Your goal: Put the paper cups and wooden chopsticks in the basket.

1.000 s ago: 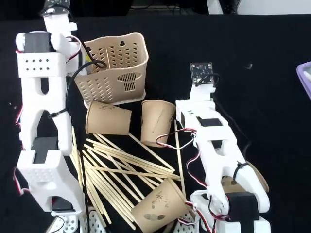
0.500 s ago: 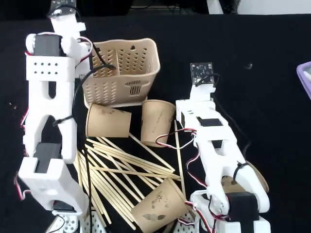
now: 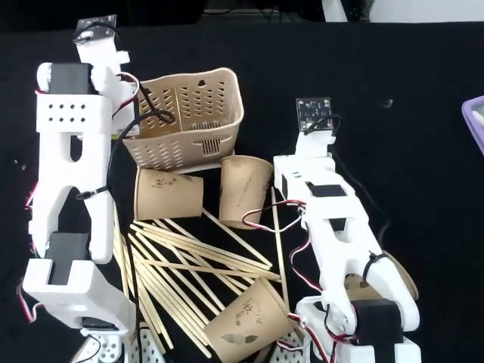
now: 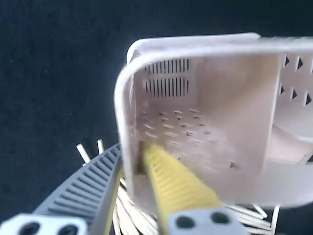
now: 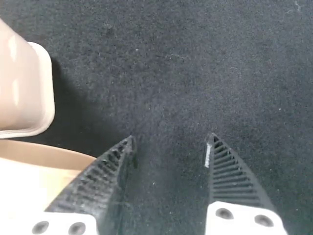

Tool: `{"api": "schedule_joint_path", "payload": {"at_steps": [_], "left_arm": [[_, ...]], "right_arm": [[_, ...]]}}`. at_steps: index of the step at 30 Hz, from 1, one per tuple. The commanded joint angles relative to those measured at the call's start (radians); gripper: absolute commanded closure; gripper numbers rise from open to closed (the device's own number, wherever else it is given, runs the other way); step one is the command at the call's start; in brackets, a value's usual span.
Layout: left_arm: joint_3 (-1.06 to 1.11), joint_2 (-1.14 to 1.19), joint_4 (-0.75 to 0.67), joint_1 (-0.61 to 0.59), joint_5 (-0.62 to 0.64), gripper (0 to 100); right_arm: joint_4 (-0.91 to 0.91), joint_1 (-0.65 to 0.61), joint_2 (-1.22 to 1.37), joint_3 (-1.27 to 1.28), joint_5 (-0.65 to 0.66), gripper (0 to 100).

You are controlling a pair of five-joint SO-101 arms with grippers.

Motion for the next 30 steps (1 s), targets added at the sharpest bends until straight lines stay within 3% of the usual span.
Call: {"api": "schedule_joint_path", "payload": {"at_steps": [1,7,13,18,25,30], "left_arm": [[-0.033,-0.054,0.003,-0.031,-0.032,81],[-0.148,-0.089,0.006,-0.102,-0.032,79],[-0.156,-0.281,0.006,-0.142,-0.034,79],[-0.137,-0.402,0.005,-0.249,-0.034,79],[0.222,-0.473,0.002,-0.390,-0.034,79],[0.564,-0.477,-0.140,-0.458,-0.034,79]], "right_arm": [[-0.011,-0.005,-0.012,-0.005,0.009,77.9],[0.015,-0.002,-0.013,-0.015,0.009,77.9],[0.212,-0.003,-0.116,-0.084,0.003,77.9],[0.333,-0.002,-0.311,-0.085,0.009,77.9],[0.548,0.117,-0.691,-0.136,0.017,77.9],[0.862,0.180,-0.791,-0.308,0.255,77.9]]}}
